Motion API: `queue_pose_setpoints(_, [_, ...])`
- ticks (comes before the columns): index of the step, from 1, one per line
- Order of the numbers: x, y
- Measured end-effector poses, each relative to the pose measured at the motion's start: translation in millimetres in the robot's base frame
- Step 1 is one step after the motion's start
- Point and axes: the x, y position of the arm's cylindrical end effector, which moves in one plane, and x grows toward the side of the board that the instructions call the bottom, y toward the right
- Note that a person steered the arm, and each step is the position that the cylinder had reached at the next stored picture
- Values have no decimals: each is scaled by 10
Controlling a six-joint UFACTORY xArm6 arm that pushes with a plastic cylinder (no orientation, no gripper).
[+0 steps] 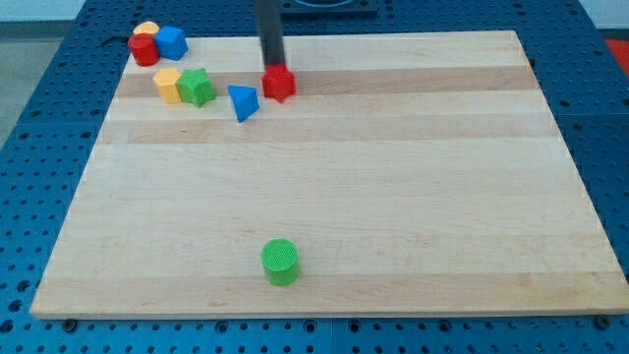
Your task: Nudge the group of blocks left a bit
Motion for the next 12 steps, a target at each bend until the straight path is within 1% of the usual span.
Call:
queue_pose_setpoints(1, [28, 148])
queue_pose_setpoints(2, [-597, 160])
queue_pose_setpoints(3, [-960, 148])
queue_pose_setpoints(5, [-956, -269])
queue_pose_setpoints(12, [-974, -407])
